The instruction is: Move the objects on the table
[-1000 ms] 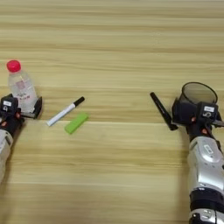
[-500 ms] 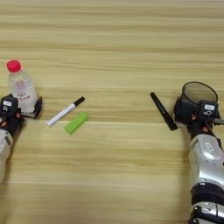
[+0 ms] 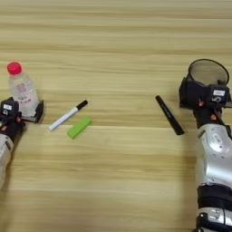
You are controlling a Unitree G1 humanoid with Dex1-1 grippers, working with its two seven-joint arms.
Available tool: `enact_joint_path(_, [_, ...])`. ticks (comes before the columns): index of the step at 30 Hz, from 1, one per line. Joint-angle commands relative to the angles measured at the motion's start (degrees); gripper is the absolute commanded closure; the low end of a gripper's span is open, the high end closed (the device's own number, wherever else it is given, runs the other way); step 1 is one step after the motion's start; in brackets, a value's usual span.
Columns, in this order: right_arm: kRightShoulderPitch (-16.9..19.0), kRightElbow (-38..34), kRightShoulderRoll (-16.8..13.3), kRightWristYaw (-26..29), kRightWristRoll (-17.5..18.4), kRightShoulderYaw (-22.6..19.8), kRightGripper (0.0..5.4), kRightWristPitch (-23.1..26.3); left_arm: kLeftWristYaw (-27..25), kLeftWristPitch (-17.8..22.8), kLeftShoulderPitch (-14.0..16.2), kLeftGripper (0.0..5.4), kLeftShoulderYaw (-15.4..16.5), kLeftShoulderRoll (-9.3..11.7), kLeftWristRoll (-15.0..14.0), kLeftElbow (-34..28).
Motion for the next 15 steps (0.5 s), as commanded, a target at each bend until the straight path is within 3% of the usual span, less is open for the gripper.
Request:
enact_joint_path(1, [1.1,-6.4,1.2,-0.3,-0.4,2.0,0.7,3.0,-0.1,0.2,0.0,0.0,0.0,0.1,-0.2,-0.3])
enact_joint_path(9, [3.1,-15.0,6.3,1.0,-1.8,11.0,0.7,9.3,-0.2,0.3,0.4,0.0,0.1,0.2,-0.4,-1.0])
enact_joint_path(15, [3.5,-13.3,9.4,1.9,-3.7,16.3,0.7,11.9,-0.5,0.6,1.5,0.0,0.0,-0.1,-0.6,-2.8])
